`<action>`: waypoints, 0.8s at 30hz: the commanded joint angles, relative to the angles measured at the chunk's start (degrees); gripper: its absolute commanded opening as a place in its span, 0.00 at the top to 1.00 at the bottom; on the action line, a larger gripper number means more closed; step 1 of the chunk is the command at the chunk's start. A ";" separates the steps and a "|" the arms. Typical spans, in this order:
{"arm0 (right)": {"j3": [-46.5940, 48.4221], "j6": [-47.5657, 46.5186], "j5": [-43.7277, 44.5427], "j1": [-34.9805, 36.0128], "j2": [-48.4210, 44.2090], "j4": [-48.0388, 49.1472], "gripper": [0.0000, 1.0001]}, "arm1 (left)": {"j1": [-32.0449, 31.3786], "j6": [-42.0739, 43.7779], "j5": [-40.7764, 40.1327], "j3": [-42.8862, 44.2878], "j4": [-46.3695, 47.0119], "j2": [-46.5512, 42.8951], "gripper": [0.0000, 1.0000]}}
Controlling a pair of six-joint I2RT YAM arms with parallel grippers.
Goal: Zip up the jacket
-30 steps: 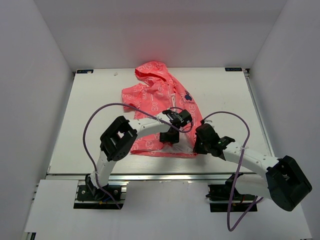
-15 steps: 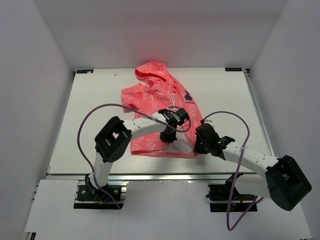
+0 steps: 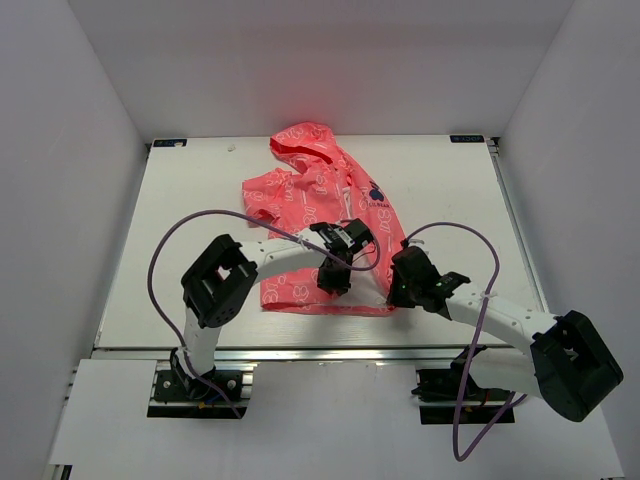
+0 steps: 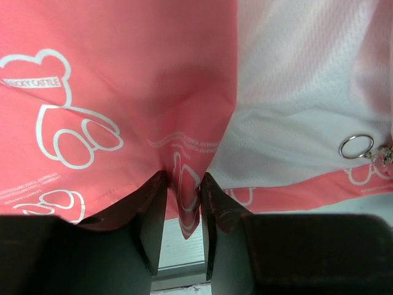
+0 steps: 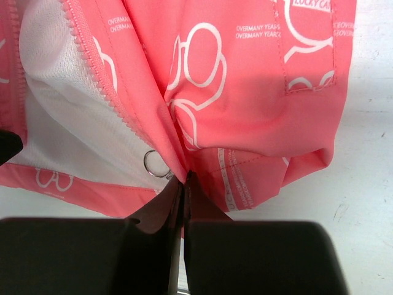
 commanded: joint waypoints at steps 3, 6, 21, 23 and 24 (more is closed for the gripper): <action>1.84 -1.24 -0.39 -0.23 -0.32 -2.00 1.00 | 0.58 1.67 2.48 -1.26 1.71 -5.05 0.69; 2.01 -1.68 -0.92 -0.23 -0.14 -1.74 1.00 | 0.67 1.93 2.92 -1.53 1.89 -5.32 0.86; 0.96 -5.73 -11.55 -1.63 -8.48 11.34 1.00 | 5.93 6.06 18.90 -15.31 25.04 -19.46 1.00; -0.01 -5.90 -15.05 -2.51 -10.93 14.51 1.00 | 7.08 5.80 24.61 -20.74 30.95 -24.36 1.00; -0.36 -5.82 -16.02 -2.77 -11.73 16.87 1.00 | 7.61 5.45 26.46 -22.69 37.16 -26.05 1.00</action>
